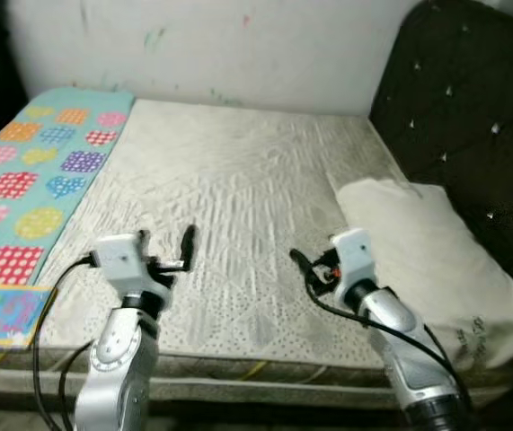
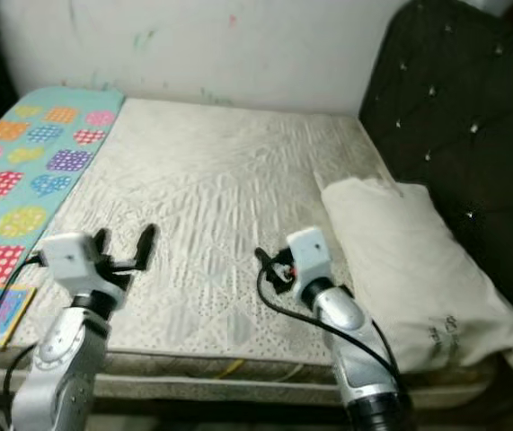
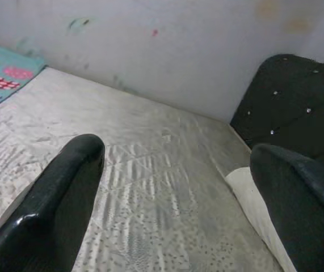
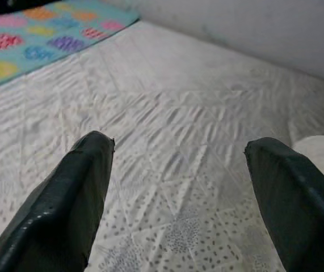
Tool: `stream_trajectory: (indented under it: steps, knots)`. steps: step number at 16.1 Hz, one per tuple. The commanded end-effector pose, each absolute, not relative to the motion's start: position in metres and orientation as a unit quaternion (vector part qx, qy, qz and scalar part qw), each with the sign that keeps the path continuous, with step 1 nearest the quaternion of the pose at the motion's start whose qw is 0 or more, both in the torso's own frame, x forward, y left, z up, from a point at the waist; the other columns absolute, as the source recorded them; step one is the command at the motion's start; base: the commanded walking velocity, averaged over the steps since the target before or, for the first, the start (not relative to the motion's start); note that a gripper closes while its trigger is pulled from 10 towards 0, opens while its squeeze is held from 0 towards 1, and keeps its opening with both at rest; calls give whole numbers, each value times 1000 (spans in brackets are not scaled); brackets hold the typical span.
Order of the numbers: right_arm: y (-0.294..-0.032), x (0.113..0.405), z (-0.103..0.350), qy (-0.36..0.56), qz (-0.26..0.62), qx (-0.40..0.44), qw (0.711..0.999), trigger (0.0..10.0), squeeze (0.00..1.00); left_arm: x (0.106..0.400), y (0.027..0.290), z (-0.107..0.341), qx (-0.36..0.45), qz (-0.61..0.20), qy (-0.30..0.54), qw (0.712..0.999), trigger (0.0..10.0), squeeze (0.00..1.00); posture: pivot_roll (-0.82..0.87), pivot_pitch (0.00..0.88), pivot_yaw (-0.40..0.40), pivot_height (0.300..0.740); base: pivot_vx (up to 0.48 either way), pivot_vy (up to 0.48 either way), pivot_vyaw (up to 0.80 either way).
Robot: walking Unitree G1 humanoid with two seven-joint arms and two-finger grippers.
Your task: Clean up the room
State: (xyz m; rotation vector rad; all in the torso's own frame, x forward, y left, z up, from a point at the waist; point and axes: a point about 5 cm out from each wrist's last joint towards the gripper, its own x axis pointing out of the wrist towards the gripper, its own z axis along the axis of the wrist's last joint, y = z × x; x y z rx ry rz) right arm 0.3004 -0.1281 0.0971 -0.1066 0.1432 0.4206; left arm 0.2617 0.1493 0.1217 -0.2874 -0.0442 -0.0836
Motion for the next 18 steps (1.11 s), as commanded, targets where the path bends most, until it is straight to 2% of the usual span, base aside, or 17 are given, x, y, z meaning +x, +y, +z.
stream_trajectory:
  steps: [1,10,16,18]
  knots:
    - [-123,302,102,60,217,-50,973,10000,0,263,153,124,-138,-37,-24,989,10000,0,-18,0,-73,740,0,476,0]
    - [-124,299,99,67,222,-50,972,10000,0,263,152,122,-137,-37,-19,990,10000,0,-21,0,-72,740,0,476,0]
    - [-122,299,100,66,229,-49,970,10000,0,262,153,122,-131,-40,-24,990,10000,0,-23,0,-72,740,0,0,0]
    - [-121,299,100,65,230,-49,970,10000,0,262,153,123,-133,-44,-26,990,10000,0,-22,0,-71,740,276,0,0]
